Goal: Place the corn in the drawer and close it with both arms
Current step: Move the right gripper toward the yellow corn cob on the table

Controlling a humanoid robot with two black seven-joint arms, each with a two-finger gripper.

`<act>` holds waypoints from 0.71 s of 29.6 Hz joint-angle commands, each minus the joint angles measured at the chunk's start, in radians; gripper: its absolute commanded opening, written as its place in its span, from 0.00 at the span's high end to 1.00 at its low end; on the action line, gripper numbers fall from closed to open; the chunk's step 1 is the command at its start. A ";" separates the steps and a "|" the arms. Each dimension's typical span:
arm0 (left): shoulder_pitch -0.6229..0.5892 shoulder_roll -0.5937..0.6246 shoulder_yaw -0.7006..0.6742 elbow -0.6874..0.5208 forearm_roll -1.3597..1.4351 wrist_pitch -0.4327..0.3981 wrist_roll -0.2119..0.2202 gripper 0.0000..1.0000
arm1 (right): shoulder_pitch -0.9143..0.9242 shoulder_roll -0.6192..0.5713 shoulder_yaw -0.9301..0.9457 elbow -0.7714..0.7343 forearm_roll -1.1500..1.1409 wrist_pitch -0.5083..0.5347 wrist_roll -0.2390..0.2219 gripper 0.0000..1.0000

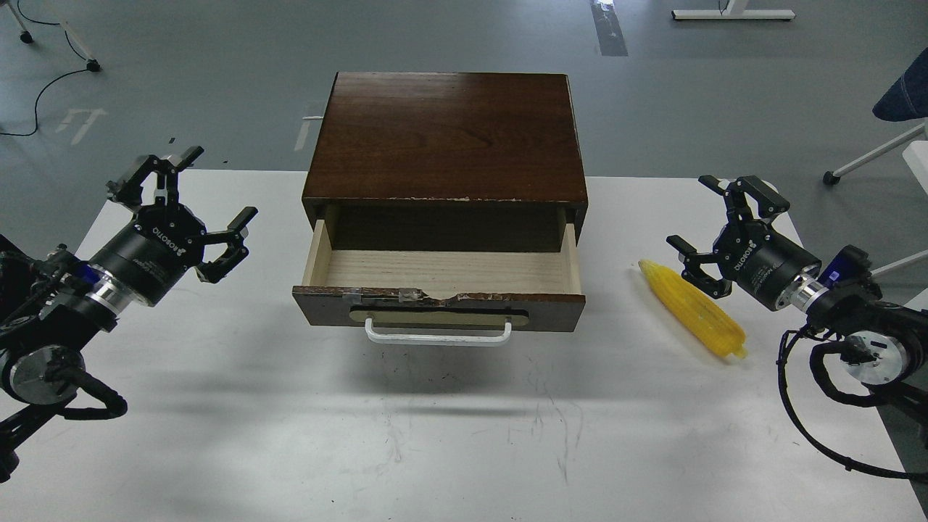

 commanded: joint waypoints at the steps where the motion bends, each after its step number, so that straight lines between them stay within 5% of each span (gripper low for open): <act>1: 0.000 -0.002 0.000 -0.002 0.001 0.000 0.000 0.00 | 0.000 0.000 0.000 0.000 0.000 0.000 0.000 0.00; 15: -0.006 0.000 0.008 0.026 0.006 0.000 0.000 0.00 | 0.018 -0.013 -0.017 0.001 -0.075 0.000 0.000 0.00; 21: -0.015 0.000 0.005 0.029 0.006 0.000 0.000 0.00 | 0.127 -0.141 -0.018 0.001 -0.574 0.000 0.000 0.00</act>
